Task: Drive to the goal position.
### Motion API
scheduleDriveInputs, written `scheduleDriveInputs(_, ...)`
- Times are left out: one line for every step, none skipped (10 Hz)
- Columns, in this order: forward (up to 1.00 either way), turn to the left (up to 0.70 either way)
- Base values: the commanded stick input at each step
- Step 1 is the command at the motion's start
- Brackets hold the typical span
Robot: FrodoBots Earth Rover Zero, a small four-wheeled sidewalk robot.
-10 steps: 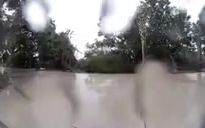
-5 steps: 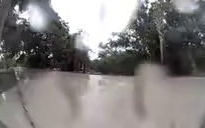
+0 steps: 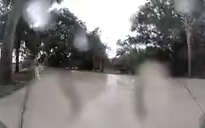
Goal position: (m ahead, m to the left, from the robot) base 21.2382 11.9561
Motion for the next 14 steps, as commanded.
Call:
scheduleDriveInputs(0.85, 0.00)
scheduleDriveInputs(0.85, 0.00)
scheduleDriveInputs(0.85, 0.00)
scheduleDriveInputs(0.85, 0.18)
scheduleDriveInputs(0.85, 0.27)
scheduleDriveInputs(0.85, 0.33)
scheduleDriveInputs(0.85, 0.34)
scheduleDriveInputs(0.85, 0.34)
scheduleDriveInputs(0.85, 0.34)
scheduleDriveInputs(0.85, 0.34)
scheduleDriveInputs(0.85, 0.34)
scheduleDriveInputs(0.85, 0.34)
scheduleDriveInputs(0.85, 0.34)
scheduleDriveInputs(0.85, 0.34)
